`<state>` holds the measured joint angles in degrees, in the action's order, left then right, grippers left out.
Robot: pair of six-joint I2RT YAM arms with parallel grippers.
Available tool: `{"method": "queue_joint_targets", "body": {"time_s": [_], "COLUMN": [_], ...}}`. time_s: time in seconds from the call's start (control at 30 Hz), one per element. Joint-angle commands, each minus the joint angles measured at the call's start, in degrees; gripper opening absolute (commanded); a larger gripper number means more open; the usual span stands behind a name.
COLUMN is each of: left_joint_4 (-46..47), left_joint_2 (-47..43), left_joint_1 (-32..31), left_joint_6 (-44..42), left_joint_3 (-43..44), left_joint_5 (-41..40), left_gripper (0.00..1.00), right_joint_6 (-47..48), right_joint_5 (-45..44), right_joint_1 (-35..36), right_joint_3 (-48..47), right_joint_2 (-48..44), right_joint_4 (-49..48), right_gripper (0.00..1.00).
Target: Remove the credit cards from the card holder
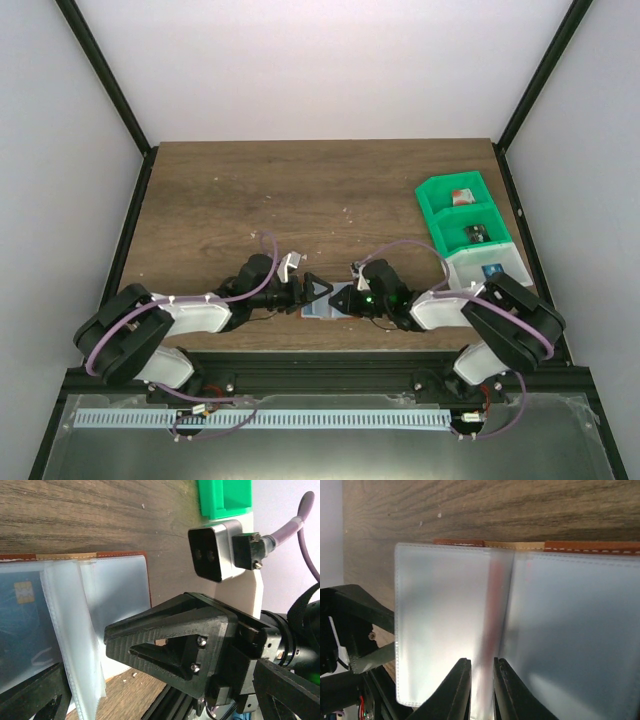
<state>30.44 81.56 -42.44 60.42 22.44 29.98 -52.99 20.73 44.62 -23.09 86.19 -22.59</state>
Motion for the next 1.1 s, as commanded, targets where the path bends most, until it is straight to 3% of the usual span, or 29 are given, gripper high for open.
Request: {"method": "queue_joint_targets", "body": {"time_s": [0.0, 1.07], "left_joint_4": [1.7, 11.0], "left_joint_2": [-0.8, 5.6], "left_joint_1": [-0.3, -3.9], "left_joint_6": [0.2, 4.8], "left_joint_3": [1.0, 2.7], "left_joint_5": [1.2, 2.6], "left_gripper": [1.0, 0.99], "right_joint_6": [0.4, 1.1], "right_joint_5": [-2.1, -10.4], "right_joint_1": [0.6, 0.6], "right_joint_3": [1.3, 5.4], "right_joint_2": [-3.3, -14.8], "right_joint_4": [0.4, 7.0], "right_gripper": [0.15, 0.14]}}
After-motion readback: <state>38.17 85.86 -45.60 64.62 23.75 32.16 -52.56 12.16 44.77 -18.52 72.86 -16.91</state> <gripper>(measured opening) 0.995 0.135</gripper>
